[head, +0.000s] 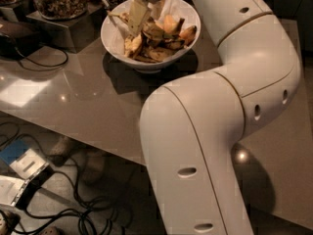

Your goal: Pick banana from white bowl

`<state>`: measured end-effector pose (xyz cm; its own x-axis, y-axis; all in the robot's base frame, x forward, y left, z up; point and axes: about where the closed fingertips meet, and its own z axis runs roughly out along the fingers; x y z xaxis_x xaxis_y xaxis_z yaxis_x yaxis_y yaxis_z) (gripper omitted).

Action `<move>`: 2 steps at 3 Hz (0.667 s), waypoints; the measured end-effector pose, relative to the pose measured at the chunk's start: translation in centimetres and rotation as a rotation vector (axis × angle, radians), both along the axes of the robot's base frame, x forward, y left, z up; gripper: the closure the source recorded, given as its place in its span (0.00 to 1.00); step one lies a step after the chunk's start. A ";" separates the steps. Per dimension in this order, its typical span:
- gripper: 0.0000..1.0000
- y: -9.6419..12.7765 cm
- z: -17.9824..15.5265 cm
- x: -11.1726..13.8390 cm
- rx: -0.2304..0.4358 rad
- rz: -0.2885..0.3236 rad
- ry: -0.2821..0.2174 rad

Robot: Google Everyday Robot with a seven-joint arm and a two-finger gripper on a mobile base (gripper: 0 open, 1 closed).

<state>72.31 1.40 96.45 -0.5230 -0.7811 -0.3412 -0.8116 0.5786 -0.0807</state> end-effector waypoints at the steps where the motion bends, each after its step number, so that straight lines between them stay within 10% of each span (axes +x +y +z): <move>1: 0.37 0.0 0.0 0.0 0.000 0.000 0.000; 2: 0.37 0.0 0.0 0.0 0.000 0.000 0.000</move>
Offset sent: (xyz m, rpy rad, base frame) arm 0.0466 -0.0674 -0.0493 0.0615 0.3228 -0.1244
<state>72.31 1.40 96.45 -0.5230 -0.7811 -0.3412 -0.8116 0.5786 -0.0807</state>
